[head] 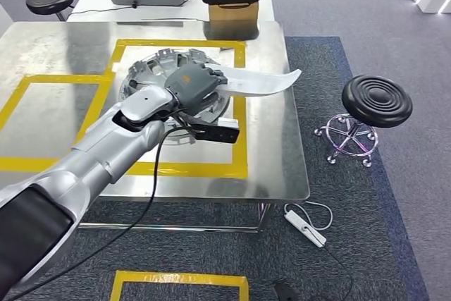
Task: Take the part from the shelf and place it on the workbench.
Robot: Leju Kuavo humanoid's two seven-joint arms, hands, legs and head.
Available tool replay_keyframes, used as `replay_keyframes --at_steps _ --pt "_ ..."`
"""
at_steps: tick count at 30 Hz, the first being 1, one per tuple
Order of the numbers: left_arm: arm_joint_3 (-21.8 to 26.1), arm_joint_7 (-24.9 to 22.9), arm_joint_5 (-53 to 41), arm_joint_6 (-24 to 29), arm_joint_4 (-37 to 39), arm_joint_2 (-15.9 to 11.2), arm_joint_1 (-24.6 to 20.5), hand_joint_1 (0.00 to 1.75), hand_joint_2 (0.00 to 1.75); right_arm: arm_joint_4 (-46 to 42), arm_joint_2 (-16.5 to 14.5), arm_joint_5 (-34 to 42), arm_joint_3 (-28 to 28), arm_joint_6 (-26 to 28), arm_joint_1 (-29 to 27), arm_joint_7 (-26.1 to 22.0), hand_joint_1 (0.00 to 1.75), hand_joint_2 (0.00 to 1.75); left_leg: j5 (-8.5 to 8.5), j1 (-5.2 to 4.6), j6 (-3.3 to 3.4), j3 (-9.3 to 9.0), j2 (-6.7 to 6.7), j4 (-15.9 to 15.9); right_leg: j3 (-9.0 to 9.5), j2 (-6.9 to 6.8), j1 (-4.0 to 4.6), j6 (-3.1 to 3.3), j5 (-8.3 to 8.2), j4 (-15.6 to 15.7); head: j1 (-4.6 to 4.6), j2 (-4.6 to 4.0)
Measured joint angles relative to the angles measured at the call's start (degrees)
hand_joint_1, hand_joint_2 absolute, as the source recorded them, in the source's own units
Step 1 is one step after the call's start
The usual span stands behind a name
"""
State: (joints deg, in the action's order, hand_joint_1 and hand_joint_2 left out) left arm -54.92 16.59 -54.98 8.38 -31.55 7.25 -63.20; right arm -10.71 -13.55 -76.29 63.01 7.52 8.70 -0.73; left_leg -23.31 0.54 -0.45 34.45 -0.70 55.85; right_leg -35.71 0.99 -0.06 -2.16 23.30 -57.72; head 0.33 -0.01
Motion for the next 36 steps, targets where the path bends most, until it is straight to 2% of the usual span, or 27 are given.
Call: replay_keyframes --at_steps 4,8,13,17,20,23,27,36 --pt "0.88 -1.30 0.15 -0.57 3.90 -1.40 -2.18 1.75 1.75 0.00 0.00 -0.97 -0.55 -0.22 0.28 0.37 0.00 1.75 0.21 0.10 -0.98 0.01 0.00 -0.34 -0.16 -0.01 0.09 0.37 -0.04 -0.04 0.01 -0.01" --pt "2.21 -3.30 0.22 -0.66 8.39 -4.03 -4.20 1.75 1.75 0.02 -0.06 -1.86 -0.97 -0.50 0.56 0.82 0.00 1.75 0.32 0.12 -1.28 0.01 0.02 -0.37 -0.19 0.01 0.11 0.53 -0.12 -0.07 0.03 -0.01" --pt "3.12 -4.28 0.21 -0.65 11.37 -6.76 -4.96 1.75 1.75 0.02 -0.13 -2.11 -1.61 -0.75 0.79 1.01 0.00 1.75 0.40 0.12 -1.36 0.07 -0.11 -0.37 -0.15 -0.27 0.10 0.59 -0.16 -0.05 0.02 0.00" --pt "3.96 -9.13 0.21 -1.03 13.28 -8.87 -5.24 1.75 1.75 0.02 -0.26 -2.49 -1.92 -0.89 1.19 1.11 0.00 1.75 0.41 0.09 -1.35 0.07 -0.07 -0.37 -0.12 -0.18 0.07 0.61 -0.26 -0.06 0.05 0.00" --pt "5.40 -12.45 1.14 -0.76 14.61 -12.47 -5.39 1.75 1.75 0.02 -0.43 -2.93 -2.15 -0.96 1.17 1.40 0.00 1.75 0.37 0.05 -1.38 -0.02 0.32 -0.37 -0.24 0.30 0.04 0.71 -0.36 -0.05 0.01 0.01" --pt "6.70 -13.29 1.63 -0.24 15.53 -15.94 -5.41 1.75 1.75 0.02 -0.48 -3.09 -2.28 -0.97 1.01 1.62 0.00 1.75 0.39 0.09 -1.41 0.02 0.40 -0.37 -0.34 0.30 0.10 0.77 -0.34 -0.04 -0.01 0.01" --pt "7.63 -15.84 1.90 0.02 16.39 -18.31 -5.34 1.75 1.75 0.02 -0.52 -3.19 -2.34 -0.99 1.28 1.75 0.00 1.75 0.49 0.18 -1.53 0.16 -0.06 -0.37 -0.25 -0.19 0.20 0.82 -0.25 -0.05 0.04 0.01" --pt "11.32 -21.41 3.84 2.66 17.88 -25.29 -2.45 1.75 1.75 0.02 -0.57 -3.56 -2.38 -1.10 1.02 2.02 0.00 1.75 0.41 0.19 -1.68 0.13 0.26 -0.37 -0.41 0.20 0.21 0.89 -0.30 -0.04 -0.01 -0.01"
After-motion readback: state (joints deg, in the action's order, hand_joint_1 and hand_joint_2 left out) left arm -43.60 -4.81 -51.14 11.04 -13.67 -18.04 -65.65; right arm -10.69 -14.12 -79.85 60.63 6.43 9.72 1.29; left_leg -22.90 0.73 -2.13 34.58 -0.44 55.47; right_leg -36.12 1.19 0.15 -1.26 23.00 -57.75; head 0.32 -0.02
